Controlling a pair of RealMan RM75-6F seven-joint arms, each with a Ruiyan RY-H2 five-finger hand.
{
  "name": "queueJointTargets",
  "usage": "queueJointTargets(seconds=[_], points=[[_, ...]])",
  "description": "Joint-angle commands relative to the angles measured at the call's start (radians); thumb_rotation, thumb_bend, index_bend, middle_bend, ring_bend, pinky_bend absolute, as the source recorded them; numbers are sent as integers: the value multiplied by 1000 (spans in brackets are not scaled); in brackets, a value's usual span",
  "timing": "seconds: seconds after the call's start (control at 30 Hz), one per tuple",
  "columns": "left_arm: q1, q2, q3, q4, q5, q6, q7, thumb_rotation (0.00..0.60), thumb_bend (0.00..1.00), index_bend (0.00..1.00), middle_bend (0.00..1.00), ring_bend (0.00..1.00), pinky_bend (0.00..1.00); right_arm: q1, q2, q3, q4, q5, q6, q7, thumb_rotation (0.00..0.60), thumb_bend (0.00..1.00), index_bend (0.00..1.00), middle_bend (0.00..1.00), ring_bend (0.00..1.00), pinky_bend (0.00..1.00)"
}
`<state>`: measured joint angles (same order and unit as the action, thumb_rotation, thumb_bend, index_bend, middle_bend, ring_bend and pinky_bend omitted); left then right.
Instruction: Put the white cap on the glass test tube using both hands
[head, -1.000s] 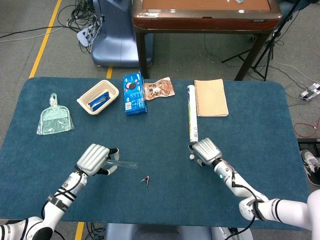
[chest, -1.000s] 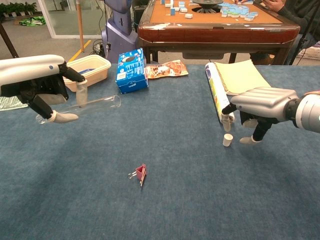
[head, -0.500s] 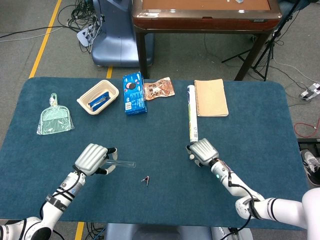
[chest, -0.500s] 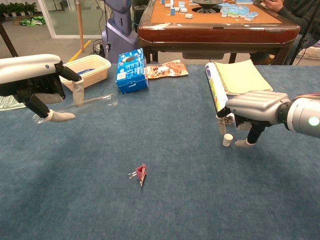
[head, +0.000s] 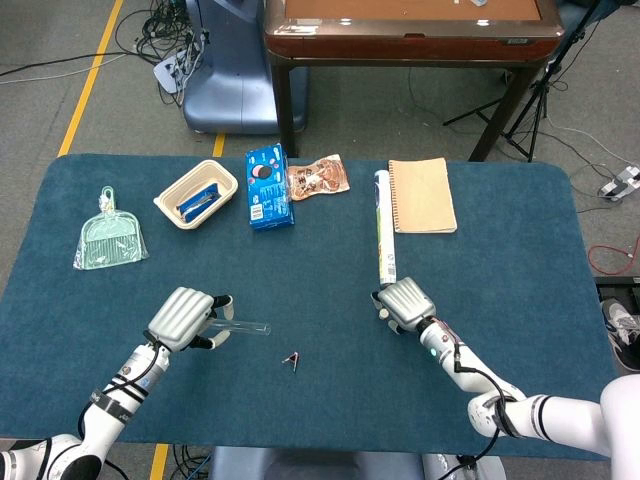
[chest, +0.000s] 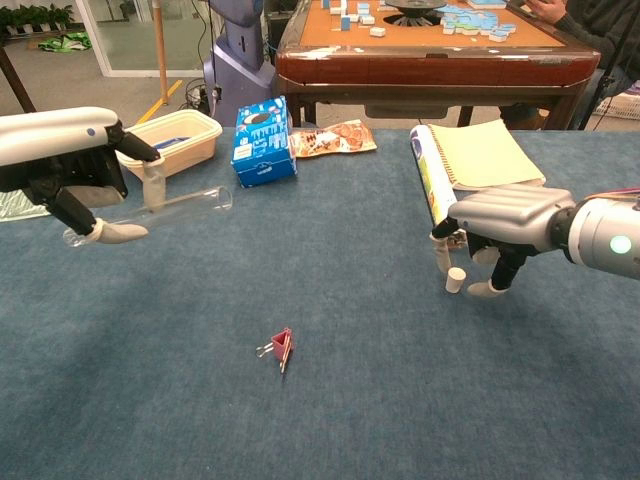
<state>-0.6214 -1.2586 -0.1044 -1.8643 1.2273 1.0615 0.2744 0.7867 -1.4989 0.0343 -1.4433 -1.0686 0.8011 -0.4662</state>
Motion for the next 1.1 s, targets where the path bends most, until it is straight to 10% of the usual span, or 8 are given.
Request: queueJointTargets(seconds=[0.03,1.1], points=[[0,0,0,1,-1,-1,0,600,260,631,1000,991,1000,0,-2,1,2,-2,2,2,600,284,453,1000,1000,1000],[-2,0,-4,6,-10,-9,1,600,260,635,1000,991,1000,5,-12,7,26,5,-9,13,600,345,530,1000,1000,1000]])
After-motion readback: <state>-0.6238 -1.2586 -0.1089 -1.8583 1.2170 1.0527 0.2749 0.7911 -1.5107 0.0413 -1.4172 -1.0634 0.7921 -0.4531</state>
